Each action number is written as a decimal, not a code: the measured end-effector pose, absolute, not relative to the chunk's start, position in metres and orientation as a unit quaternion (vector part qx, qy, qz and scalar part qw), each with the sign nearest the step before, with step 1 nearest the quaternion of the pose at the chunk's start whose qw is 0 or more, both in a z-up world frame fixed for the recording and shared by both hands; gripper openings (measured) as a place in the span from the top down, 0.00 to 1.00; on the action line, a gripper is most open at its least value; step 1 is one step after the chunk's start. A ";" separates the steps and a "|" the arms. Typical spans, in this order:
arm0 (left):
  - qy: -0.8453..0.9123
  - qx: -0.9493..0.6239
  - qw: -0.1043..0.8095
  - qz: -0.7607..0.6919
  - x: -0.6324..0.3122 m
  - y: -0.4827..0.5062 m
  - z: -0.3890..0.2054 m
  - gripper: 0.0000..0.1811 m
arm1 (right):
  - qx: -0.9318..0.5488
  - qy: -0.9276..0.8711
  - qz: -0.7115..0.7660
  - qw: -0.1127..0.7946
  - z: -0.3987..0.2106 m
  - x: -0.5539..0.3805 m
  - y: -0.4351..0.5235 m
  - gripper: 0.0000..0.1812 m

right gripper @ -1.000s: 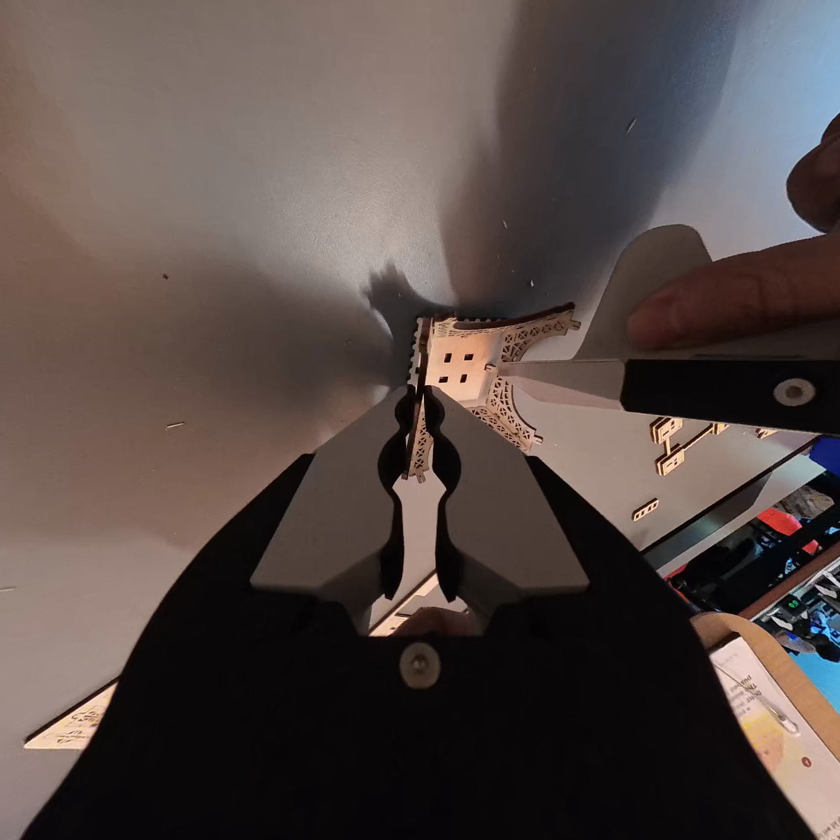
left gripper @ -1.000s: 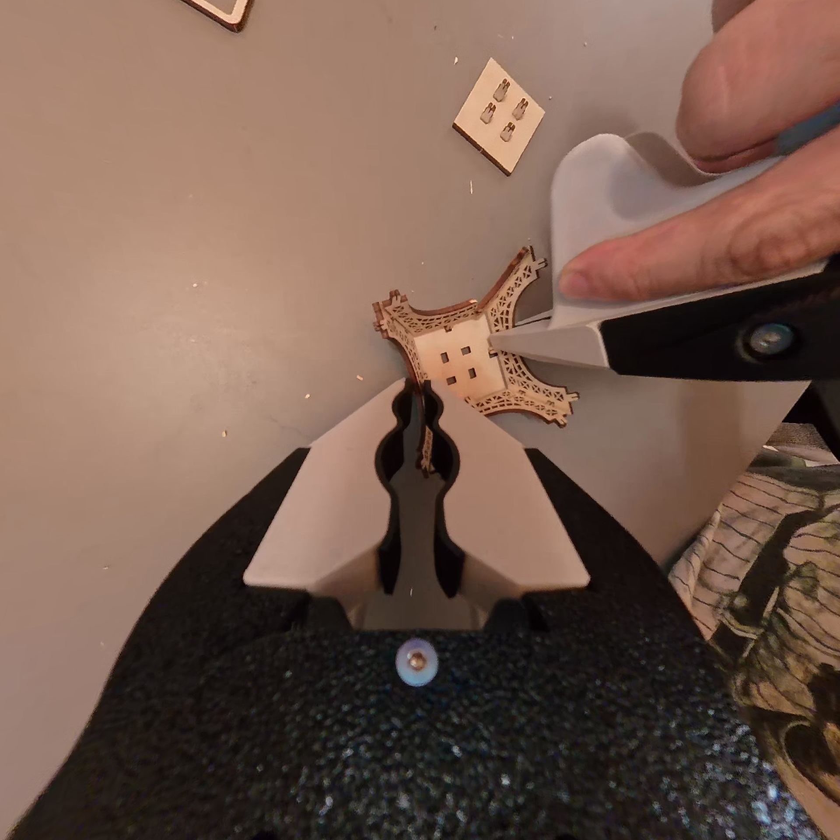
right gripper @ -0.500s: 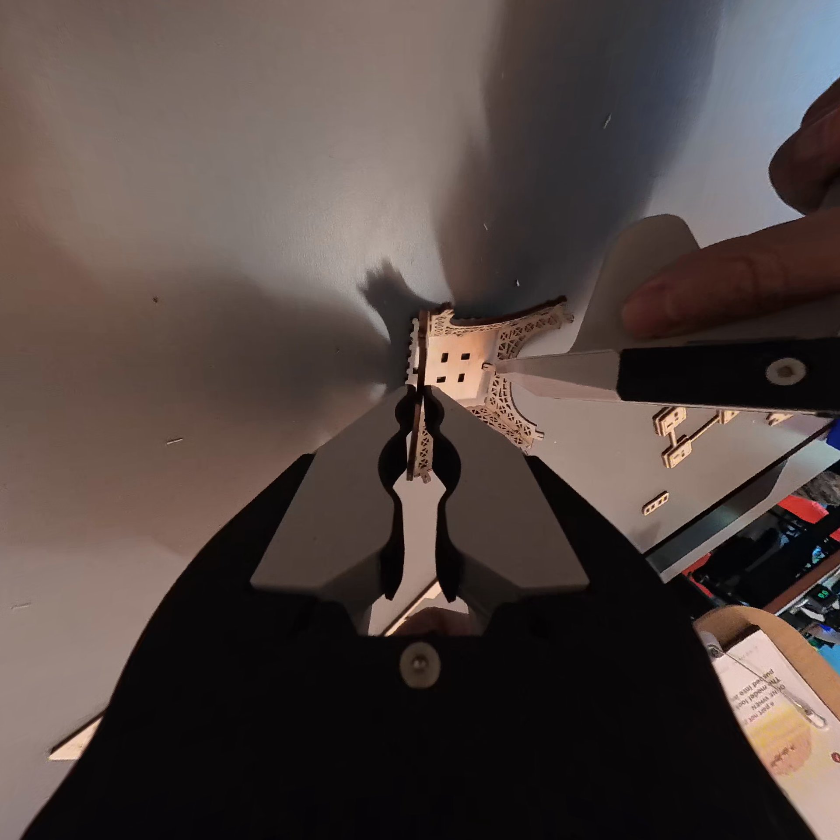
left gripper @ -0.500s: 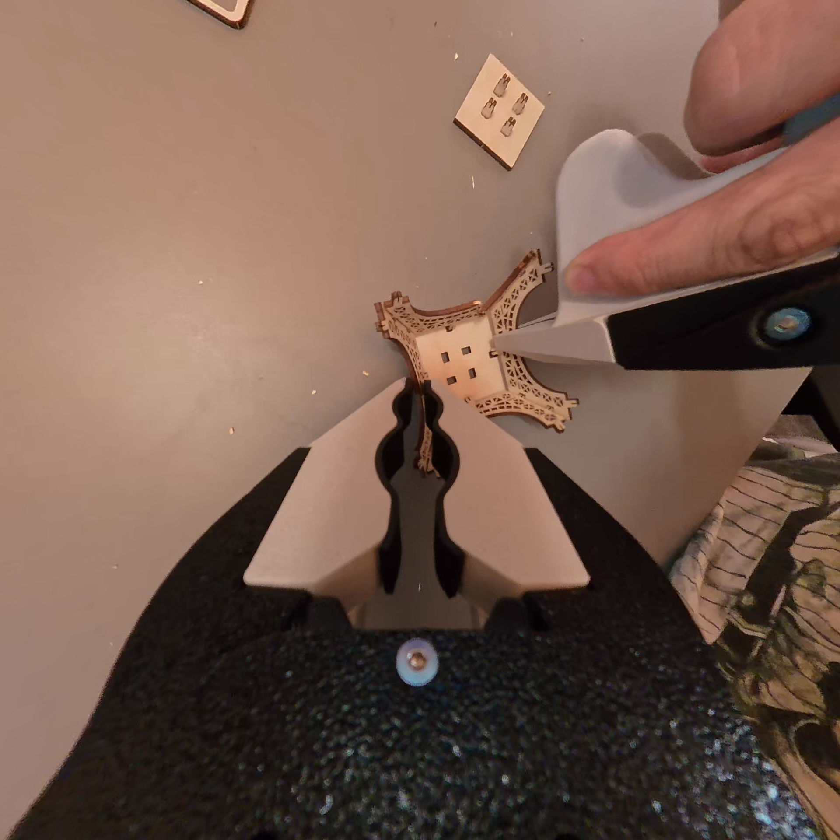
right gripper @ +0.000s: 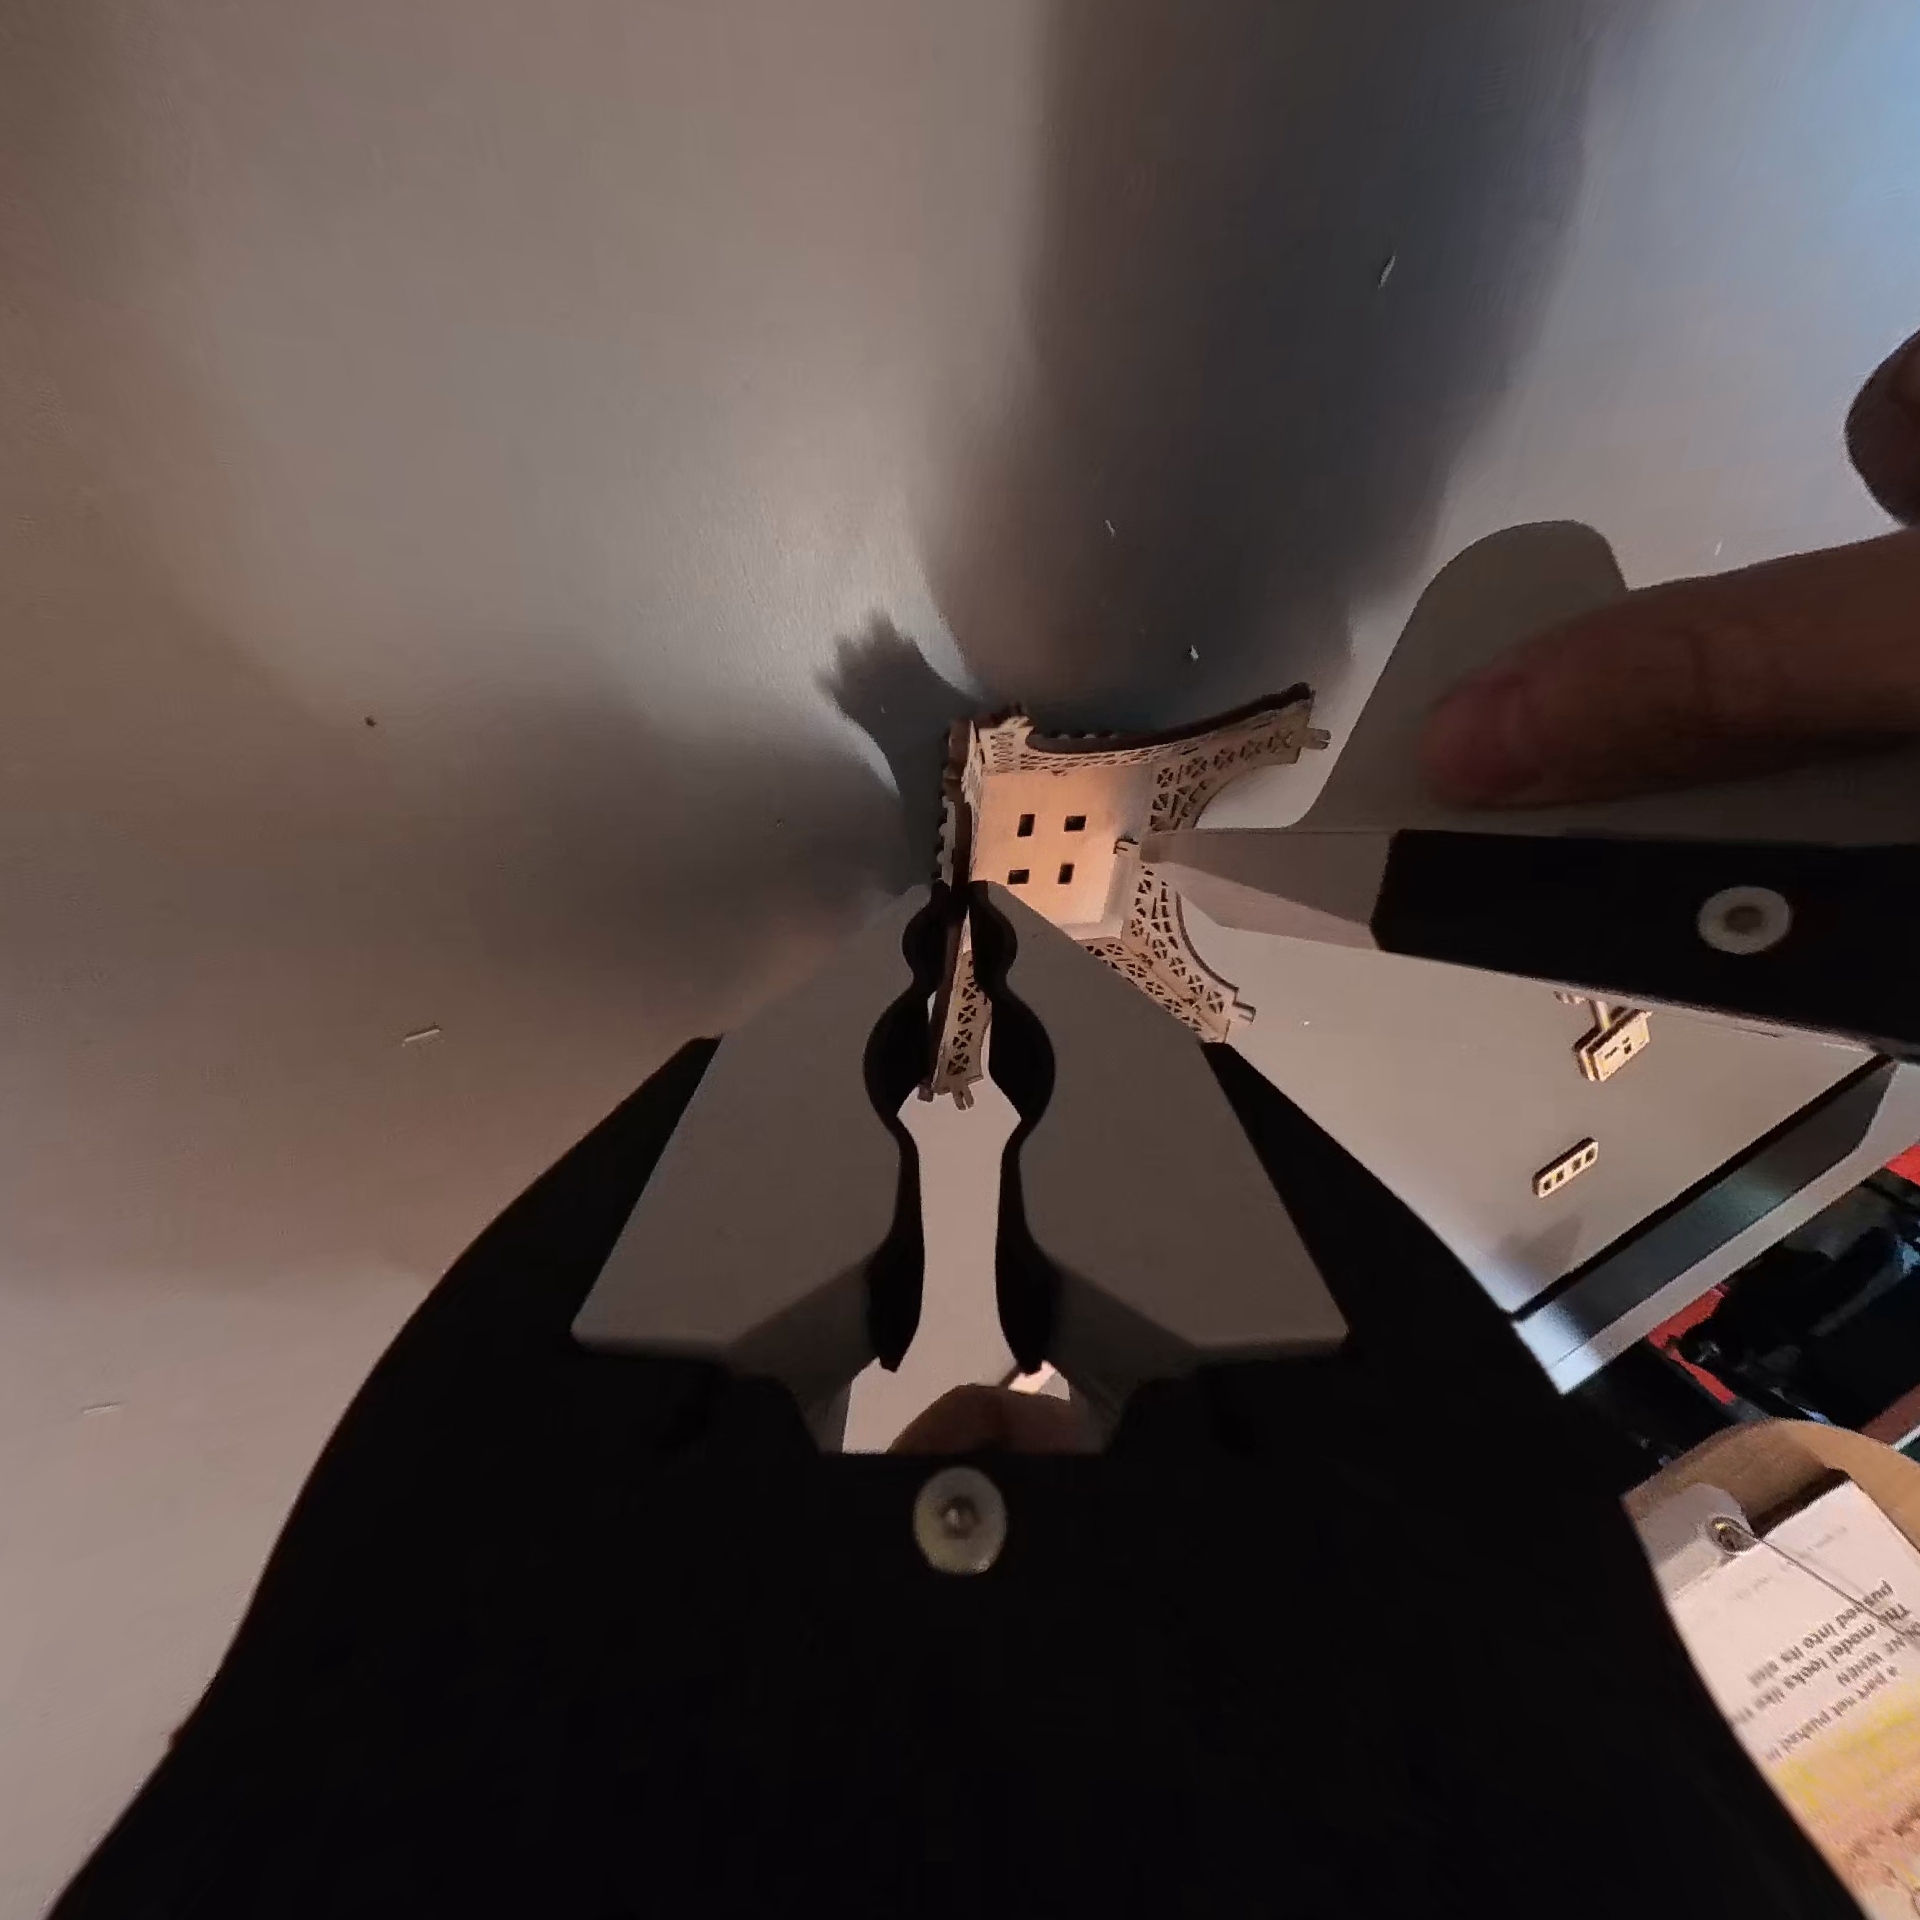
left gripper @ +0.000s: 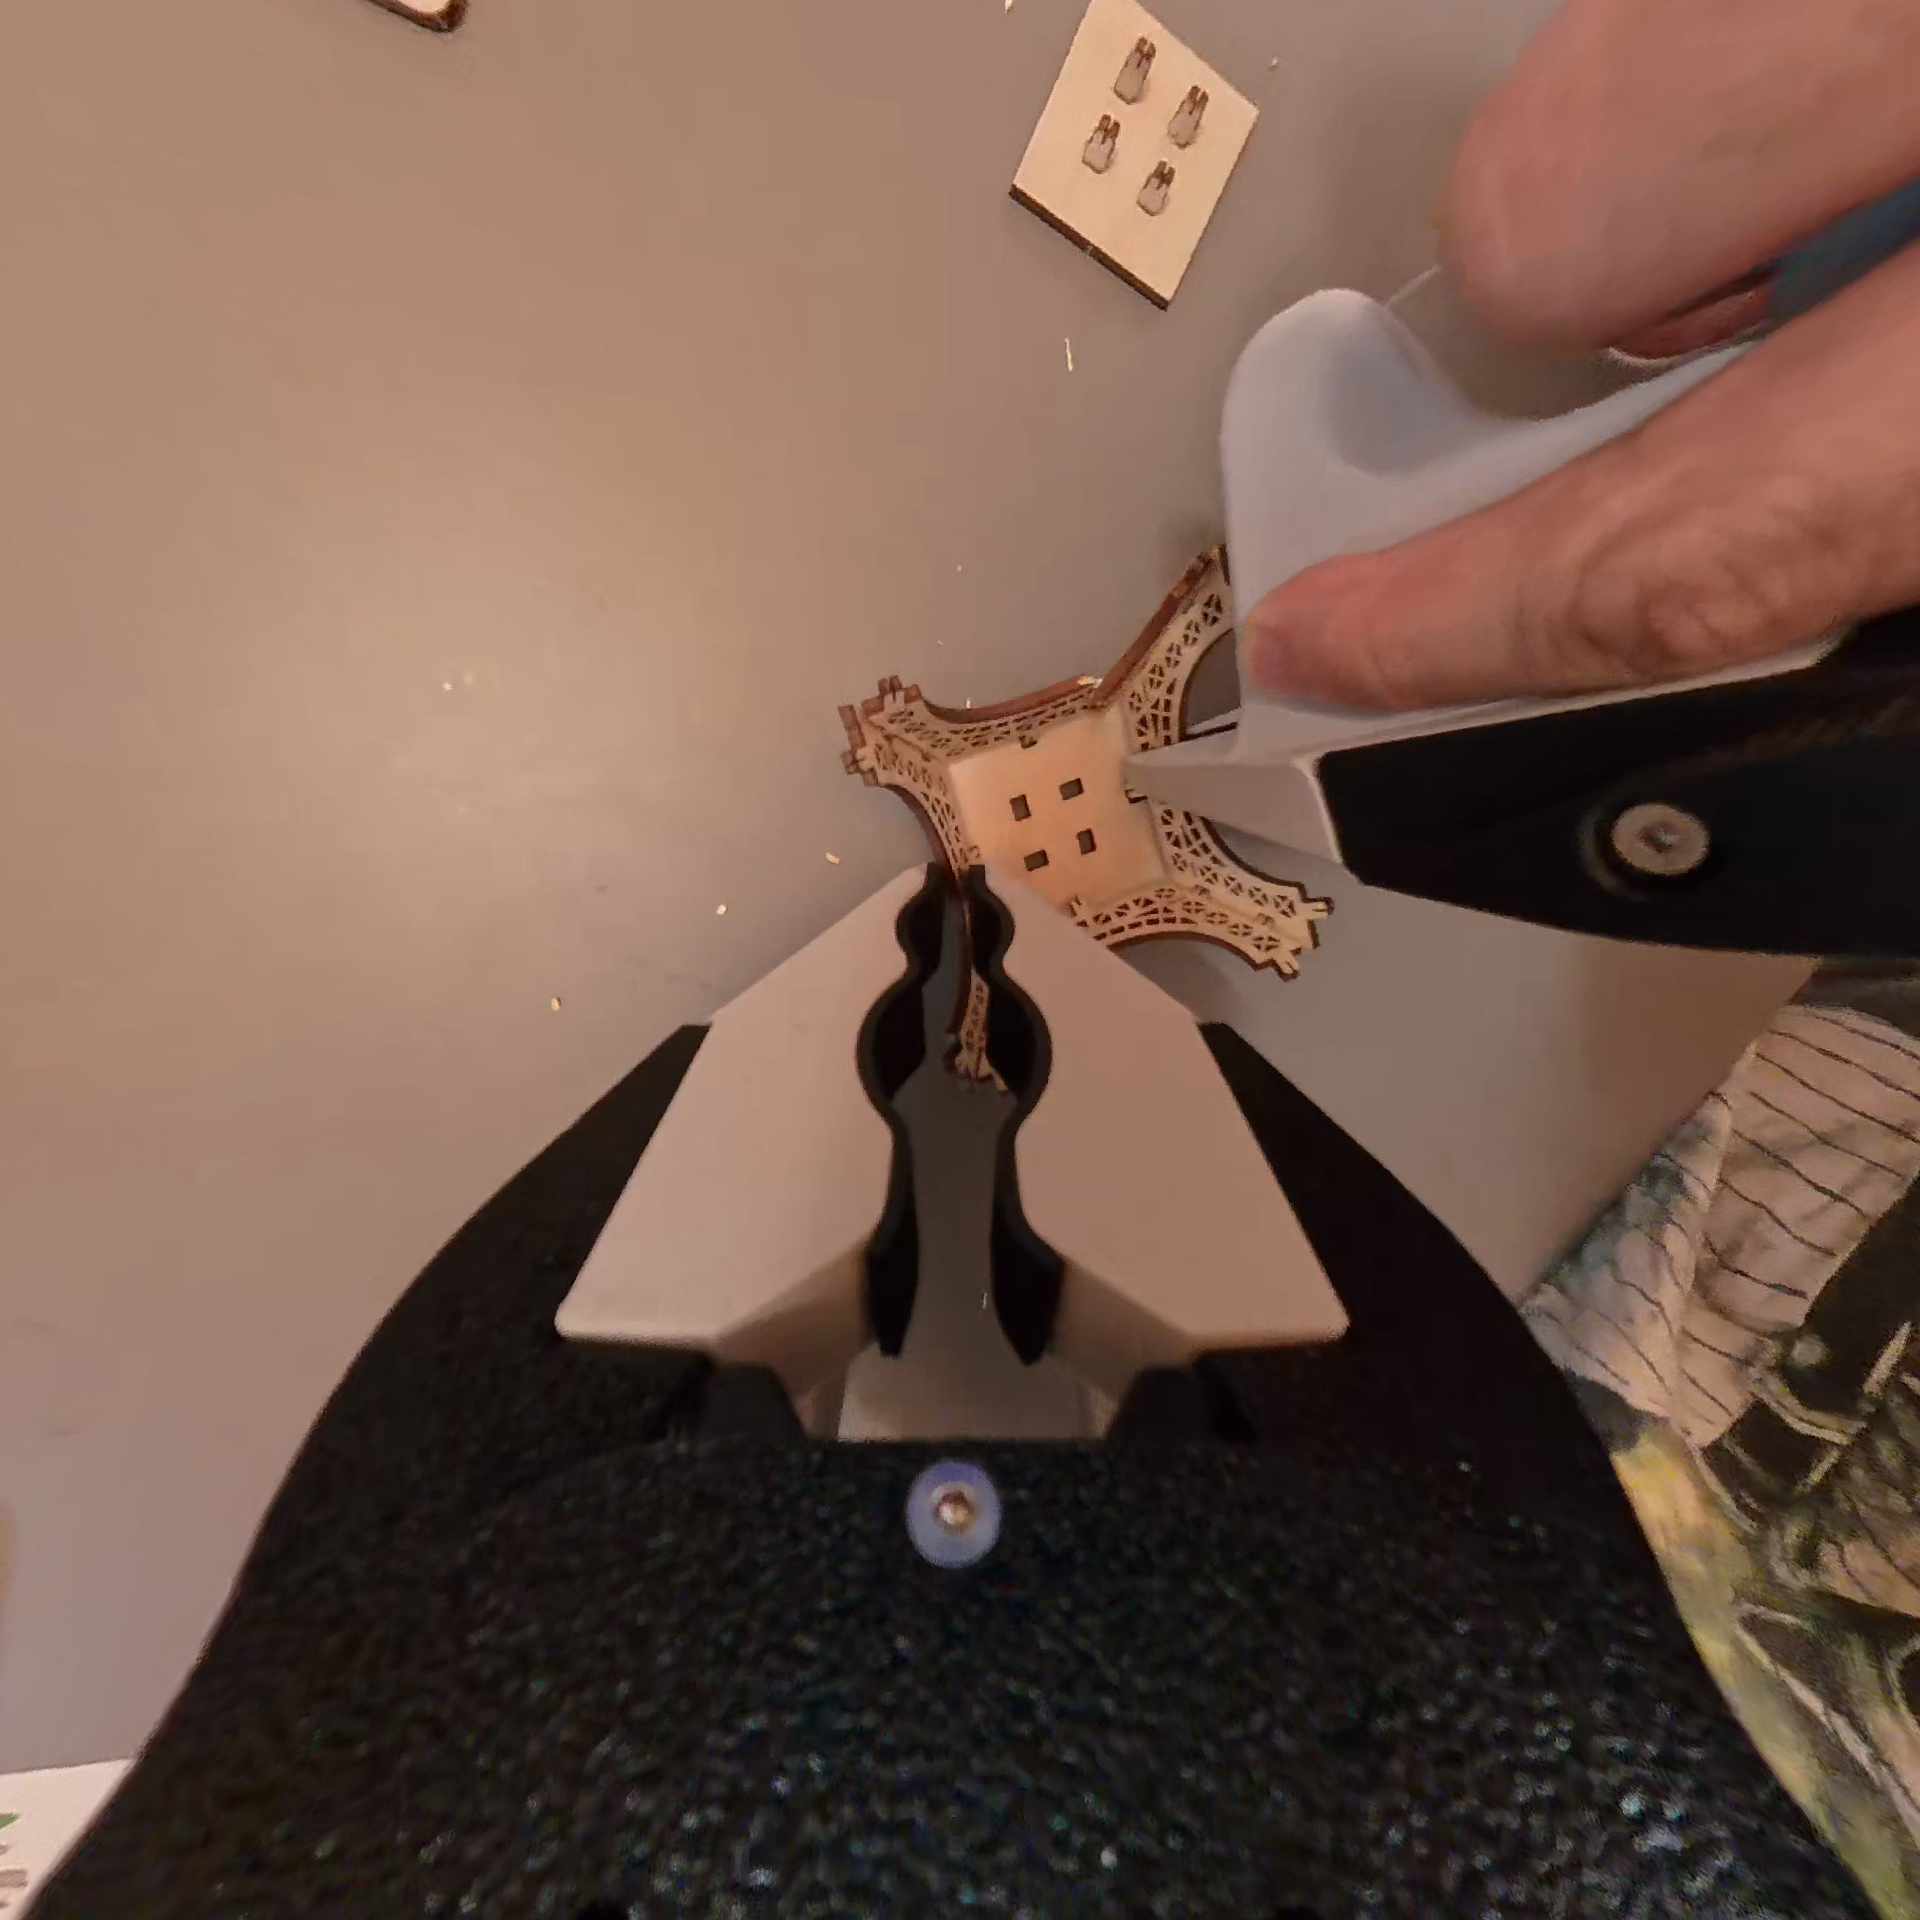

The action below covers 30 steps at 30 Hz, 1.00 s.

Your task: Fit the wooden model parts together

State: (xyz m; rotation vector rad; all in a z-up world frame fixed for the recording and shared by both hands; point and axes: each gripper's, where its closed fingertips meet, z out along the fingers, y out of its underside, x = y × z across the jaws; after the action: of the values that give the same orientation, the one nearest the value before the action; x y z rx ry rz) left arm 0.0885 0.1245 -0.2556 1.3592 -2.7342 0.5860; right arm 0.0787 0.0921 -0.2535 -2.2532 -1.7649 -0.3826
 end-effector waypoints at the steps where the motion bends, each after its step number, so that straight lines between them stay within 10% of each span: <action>1: -0.882 0.434 0.015 0.183 0.088 0.125 -0.256 0.99 | -0.775 -0.605 -0.130 0.129 -0.254 0.079 0.092 0.99; 30: -0.871 0.440 0.039 0.217 0.090 0.123 -0.256 0.99 | -0.781 -0.602 -0.093 0.140 -0.262 0.071 0.092 0.99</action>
State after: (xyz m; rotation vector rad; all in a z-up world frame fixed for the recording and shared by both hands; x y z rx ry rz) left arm 0.0899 0.1233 -0.2556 1.3482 -2.6698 0.6663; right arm 0.0712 0.0916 -0.2616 -2.2556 -1.7381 -0.2694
